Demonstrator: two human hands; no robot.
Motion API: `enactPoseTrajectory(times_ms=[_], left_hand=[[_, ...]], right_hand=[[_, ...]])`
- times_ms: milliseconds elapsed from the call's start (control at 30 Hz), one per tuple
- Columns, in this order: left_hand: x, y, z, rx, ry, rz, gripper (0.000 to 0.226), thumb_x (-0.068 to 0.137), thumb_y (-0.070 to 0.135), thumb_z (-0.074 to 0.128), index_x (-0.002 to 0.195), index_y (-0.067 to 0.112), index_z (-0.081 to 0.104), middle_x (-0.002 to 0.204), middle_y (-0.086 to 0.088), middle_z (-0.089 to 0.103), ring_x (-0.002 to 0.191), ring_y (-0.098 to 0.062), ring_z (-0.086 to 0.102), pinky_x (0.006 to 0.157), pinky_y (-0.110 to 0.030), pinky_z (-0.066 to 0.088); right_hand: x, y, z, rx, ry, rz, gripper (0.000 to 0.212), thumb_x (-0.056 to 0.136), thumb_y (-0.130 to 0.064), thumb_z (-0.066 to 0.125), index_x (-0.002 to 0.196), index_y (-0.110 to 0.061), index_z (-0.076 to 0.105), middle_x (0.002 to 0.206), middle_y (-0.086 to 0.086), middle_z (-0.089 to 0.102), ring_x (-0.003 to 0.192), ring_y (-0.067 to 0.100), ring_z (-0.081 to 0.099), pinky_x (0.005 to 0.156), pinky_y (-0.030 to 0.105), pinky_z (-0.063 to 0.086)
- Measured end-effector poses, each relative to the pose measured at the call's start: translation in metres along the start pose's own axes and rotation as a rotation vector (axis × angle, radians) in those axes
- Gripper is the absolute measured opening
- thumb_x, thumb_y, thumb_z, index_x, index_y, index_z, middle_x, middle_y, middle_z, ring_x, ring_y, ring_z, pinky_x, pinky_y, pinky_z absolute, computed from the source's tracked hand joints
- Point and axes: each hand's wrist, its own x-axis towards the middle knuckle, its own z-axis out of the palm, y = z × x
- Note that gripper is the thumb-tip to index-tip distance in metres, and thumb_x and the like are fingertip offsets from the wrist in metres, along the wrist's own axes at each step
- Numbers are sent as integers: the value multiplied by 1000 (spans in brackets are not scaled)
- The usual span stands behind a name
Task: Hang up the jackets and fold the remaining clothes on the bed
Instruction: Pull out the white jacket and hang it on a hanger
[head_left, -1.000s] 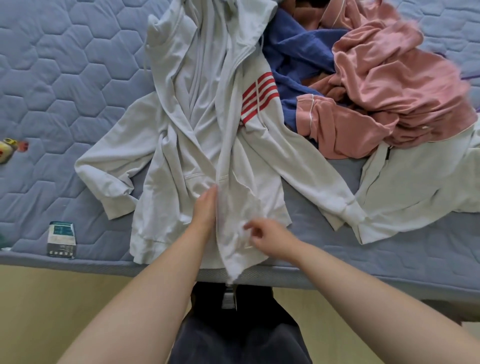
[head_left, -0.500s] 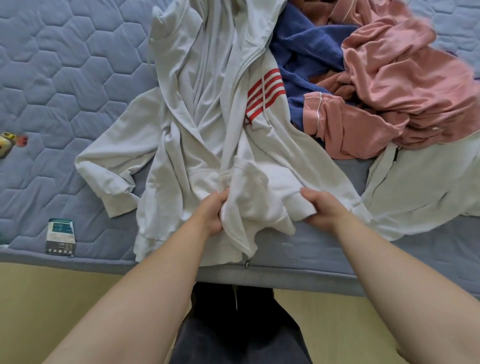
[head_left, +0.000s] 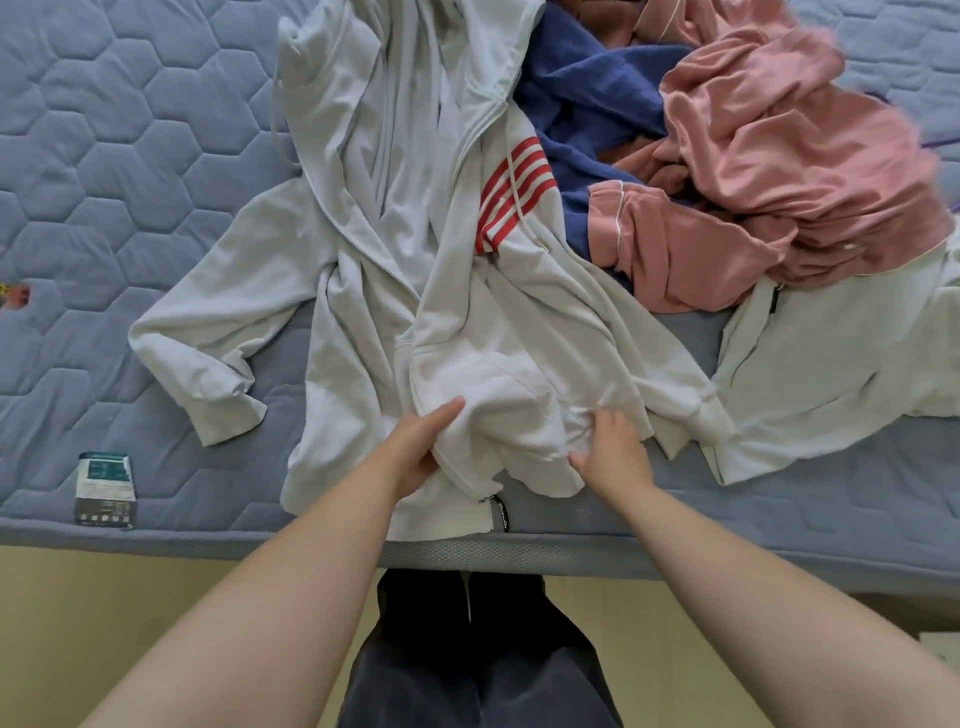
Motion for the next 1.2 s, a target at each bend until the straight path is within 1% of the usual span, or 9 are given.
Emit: enactPoseTrajectory(times_ms=[267, 367, 467, 533, 667, 833, 900, 1033, 1200], left_hand=[[-8, -6, 9, -95, -30, -119, 39, 96, 38, 51, 129, 16, 55, 122, -6, 66, 114, -25, 61, 95, -40, 47], [-17, -10, 21, -132, -82, -148, 37, 95, 34, 53, 125, 12, 58, 115, -9, 69, 106, -28, 64, 90, -42, 49], [-27, -13, 35, -192, -196, -193, 38, 92, 26, 53, 125, 8, 58, 116, -12, 67, 104, -30, 64, 91, -43, 49], [-27, -16, 47, -170, -251, -217, 35, 94, 27, 51, 125, 11, 58, 120, -10, 66, 106, -28, 63, 92, -43, 51], [-13, -26, 61, 679, 135, 59, 36, 96, 26, 52, 129, 10, 54, 113, -7, 64, 104, -26, 62, 83, -33, 52], [-2, -25, 28, 1621, 271, 630, 46, 90, 15, 45, 136, 19, 51, 141, -4, 49, 131, -25, 38, 105, -36, 33], [-3, -17, 12, 1950, 194, 618, 57, 92, 17, 43, 148, 25, 33, 158, -4, 19, 144, -26, 17, 114, -46, 17], [-7, 3, -17, 2354, 73, 481, 54, 95, 20, 41, 147, 27, 27, 160, -6, -6, 146, -26, 4, 111, -60, 14], [-13, 24, -46, 2397, 256, 413, 36, 95, 17, 40, 127, 19, 56, 135, -2, 38, 124, -26, 36, 101, -47, 32]], right_hand=[[23, -11, -29, -253, -9, -92, 9, 87, -22, 53, 85, -14, 56, 95, 12, 62, 93, 29, 55, 69, 31, 35], [22, -5, -46, 110, -70, -61, 24, 80, -7, 56, 60, -11, 43, 66, 7, 45, 68, 21, 45, 53, 30, 26], [26, 26, -82, 566, 1, 159, 18, 80, 11, 48, 73, 1, 62, 61, 5, 58, 67, 21, 56, 53, 25, 38], [29, 47, -100, 441, 61, 254, 21, 81, 7, 50, 89, -1, 67, 81, 14, 66, 86, 33, 61, 69, 34, 46], [16, 49, -99, 146, 300, 314, 16, 81, -3, 52, 94, -7, 59, 98, 19, 59, 91, 37, 54, 73, 37, 42], [7, 3, -70, -34, 609, -270, 46, 66, 9, 53, 111, -1, 56, 108, 20, 54, 99, 40, 51, 87, 47, 42], [-1, -22, -52, -175, 468, -501, 63, 66, 10, 55, 127, -5, 52, 130, 20, 50, 120, 42, 46, 102, 49, 36], [-7, -56, -25, -706, -9, -817, 71, 91, -7, 41, 153, -24, 11, 160, 7, -13, 147, 30, -11, 115, 47, -10], [9, -78, -28, -923, -100, -471, 45, 96, -18, 38, 140, -14, 41, 148, 12, 32, 136, 31, 27, 117, 53, 5]])
